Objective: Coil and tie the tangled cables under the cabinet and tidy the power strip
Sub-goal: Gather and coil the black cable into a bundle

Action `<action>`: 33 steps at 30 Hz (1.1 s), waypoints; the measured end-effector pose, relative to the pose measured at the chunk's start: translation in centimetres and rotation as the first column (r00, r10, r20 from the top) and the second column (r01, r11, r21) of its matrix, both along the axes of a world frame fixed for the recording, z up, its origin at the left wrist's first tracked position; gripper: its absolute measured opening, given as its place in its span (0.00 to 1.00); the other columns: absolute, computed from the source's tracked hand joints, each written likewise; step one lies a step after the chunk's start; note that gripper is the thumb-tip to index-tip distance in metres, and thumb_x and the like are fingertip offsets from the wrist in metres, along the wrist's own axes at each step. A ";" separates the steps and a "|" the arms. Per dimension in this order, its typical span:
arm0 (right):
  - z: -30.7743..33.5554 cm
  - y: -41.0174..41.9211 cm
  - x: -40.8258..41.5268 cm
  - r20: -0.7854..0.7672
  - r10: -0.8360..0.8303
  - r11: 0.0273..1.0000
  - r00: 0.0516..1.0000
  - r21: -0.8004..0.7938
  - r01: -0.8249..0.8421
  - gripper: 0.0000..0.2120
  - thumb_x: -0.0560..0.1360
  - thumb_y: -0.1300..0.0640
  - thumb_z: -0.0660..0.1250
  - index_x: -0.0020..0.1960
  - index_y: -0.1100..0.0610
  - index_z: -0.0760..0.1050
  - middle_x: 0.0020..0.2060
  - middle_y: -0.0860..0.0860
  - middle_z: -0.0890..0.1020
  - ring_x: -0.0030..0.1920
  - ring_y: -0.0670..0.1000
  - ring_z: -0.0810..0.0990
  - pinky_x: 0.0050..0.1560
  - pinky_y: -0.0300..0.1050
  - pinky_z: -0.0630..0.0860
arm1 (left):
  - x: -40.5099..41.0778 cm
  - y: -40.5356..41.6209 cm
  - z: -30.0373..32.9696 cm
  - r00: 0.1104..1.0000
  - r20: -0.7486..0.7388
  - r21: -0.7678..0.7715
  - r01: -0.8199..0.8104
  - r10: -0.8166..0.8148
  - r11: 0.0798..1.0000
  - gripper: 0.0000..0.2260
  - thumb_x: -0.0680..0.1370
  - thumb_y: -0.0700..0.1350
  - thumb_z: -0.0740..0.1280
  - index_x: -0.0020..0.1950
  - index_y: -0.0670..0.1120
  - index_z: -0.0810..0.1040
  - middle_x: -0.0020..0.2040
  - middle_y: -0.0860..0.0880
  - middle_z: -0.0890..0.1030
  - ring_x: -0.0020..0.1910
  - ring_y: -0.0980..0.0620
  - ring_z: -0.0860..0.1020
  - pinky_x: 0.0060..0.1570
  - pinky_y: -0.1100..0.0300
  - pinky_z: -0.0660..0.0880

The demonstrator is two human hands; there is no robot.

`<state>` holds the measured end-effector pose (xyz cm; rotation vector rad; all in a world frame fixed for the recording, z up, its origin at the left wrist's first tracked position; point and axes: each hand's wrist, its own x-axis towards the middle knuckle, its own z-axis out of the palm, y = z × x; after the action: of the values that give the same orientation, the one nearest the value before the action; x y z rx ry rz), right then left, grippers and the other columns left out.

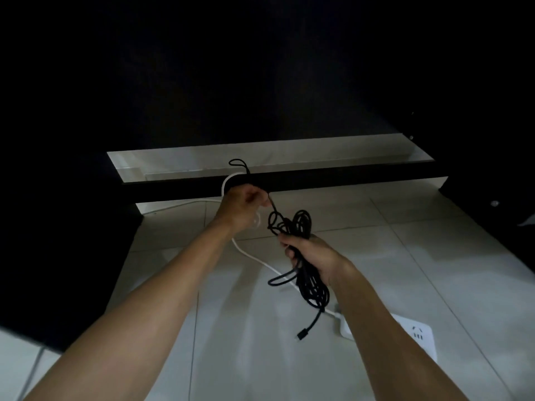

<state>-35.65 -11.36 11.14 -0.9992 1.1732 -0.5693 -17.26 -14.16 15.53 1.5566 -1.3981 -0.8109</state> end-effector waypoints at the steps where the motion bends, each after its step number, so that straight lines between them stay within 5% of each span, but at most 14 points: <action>1: -0.5 -0.1 0.1 -0.034 -0.069 0.998 0.997 0.000 0.069 0.09 0.74 0.51 0.73 0.43 0.56 0.79 0.29 0.49 0.76 0.26 0.46 0.70 0.31 0.40 0.67 | -0.1 0.2 0.2 0.997 -0.077 0.029 0.004 -0.002 1.000 0.07 0.81 0.44 0.63 0.50 0.43 0.81 0.39 0.55 0.81 0.38 0.61 0.78 0.39 0.69 0.74; 6: -1.7 -1.2 0.0 0.010 -0.325 0.943 0.946 0.076 0.324 0.07 0.76 0.56 0.71 0.41 0.57 0.78 0.28 0.50 0.78 0.24 0.46 0.72 0.31 0.40 0.69 | 0.3 1.0 0.6 0.904 -0.403 0.114 0.202 -0.140 0.973 0.12 0.82 0.44 0.60 0.40 0.49 0.76 0.36 0.54 0.75 0.26 0.63 0.68 0.31 0.66 0.62; 10: -1.3 -2.6 -1.1 0.336 -0.563 0.820 0.755 0.343 0.459 0.12 0.81 0.56 0.64 0.40 0.57 0.74 0.24 0.49 0.78 0.20 0.46 0.74 0.23 0.35 0.71 | 1.1 1.5 -0.1 0.937 -0.126 0.184 0.345 -0.326 0.920 0.09 0.82 0.41 0.59 0.47 0.43 0.77 0.38 0.51 0.75 0.36 0.60 0.72 0.42 0.66 0.68; 14: -0.3 -3.7 -1.7 0.574 -0.634 0.774 0.518 0.469 0.426 0.11 0.83 0.53 0.60 0.53 0.60 0.75 0.35 0.56 0.85 0.33 0.51 0.85 0.32 0.43 0.82 | 0.7 1.8 -1.7 0.877 0.136 0.347 0.394 -0.461 0.851 0.08 0.81 0.41 0.61 0.51 0.40 0.79 0.44 0.50 0.79 0.46 0.54 0.74 0.48 0.63 0.68; 17: 0.7 -3.4 -1.3 0.621 -0.551 0.835 0.558 0.419 0.357 0.15 0.83 0.50 0.57 0.47 0.59 0.75 0.47 0.58 0.86 0.44 0.54 0.85 0.41 0.47 0.83 | -0.5 1.7 -2.2 0.894 0.147 0.328 0.359 -0.423 0.874 0.06 0.80 0.39 0.62 0.47 0.47 0.78 0.45 0.49 0.81 0.46 0.53 0.77 0.48 0.62 0.70; 21: 1.9 -2.5 -0.4 0.612 -0.449 0.894 0.652 0.322 0.313 0.19 0.83 0.44 0.52 0.48 0.56 0.74 0.50 0.57 0.86 0.49 0.54 0.85 0.48 0.50 0.80 | -1.6 1.9 -3.2 0.888 0.261 0.264 0.312 -0.379 0.913 0.07 0.73 0.39 0.65 0.49 0.47 0.78 0.46 0.48 0.82 0.50 0.47 0.81 0.53 0.55 0.76; 23: 2.5 -1.9 0.2 0.586 -0.403 0.915 0.703 0.285 0.286 0.26 0.83 0.42 0.50 0.50 0.60 0.77 0.46 0.58 0.87 0.49 0.57 0.85 0.54 0.55 0.76 | -2.3 2.3 -3.2 0.871 0.320 0.250 0.302 -0.373 0.920 0.08 0.72 0.47 0.64 0.49 0.51 0.79 0.47 0.49 0.83 0.51 0.47 0.81 0.53 0.54 0.77; 26: 3.3 -1.4 1.0 0.570 -0.439 0.898 0.695 0.251 0.361 0.22 0.84 0.45 0.53 0.44 0.60 0.73 0.32 0.56 0.84 0.45 0.58 0.82 0.64 0.58 0.73 | -2.5 1.8 -2.7 0.859 0.368 0.253 0.275 -0.355 0.927 0.09 0.76 0.46 0.62 0.53 0.53 0.80 0.53 0.49 0.84 0.54 0.49 0.80 0.55 0.58 0.75; 30: 3.1 -2.4 1.1 0.412 -0.540 0.826 0.734 0.089 0.557 0.14 0.83 0.51 0.57 0.44 0.58 0.72 0.30 0.52 0.75 0.31 0.51 0.75 0.35 0.45 0.77 | -1.2 1.2 -2.5 0.885 0.188 0.262 0.372 -0.425 0.890 0.17 0.78 0.34 0.57 0.59 0.49 0.79 0.59 0.49 0.82 0.63 0.52 0.77 0.67 0.58 0.70; 33: 2.9 -2.7 1.2 0.247 -0.540 0.817 0.805 -0.076 0.571 0.11 0.82 0.53 0.59 0.45 0.57 0.73 0.30 0.52 0.73 0.27 0.49 0.72 0.29 0.43 0.72 | -1.3 1.5 -1.1 0.949 0.014 0.190 0.306 -0.314 0.933 0.15 0.81 0.36 0.57 0.61 0.46 0.78 0.58 0.50 0.82 0.59 0.54 0.78 0.59 0.69 0.71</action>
<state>-34.46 -14.03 14.05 -0.6765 1.2404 -1.2233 -18.53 -12.62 14.48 1.5191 -1.6670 -1.1308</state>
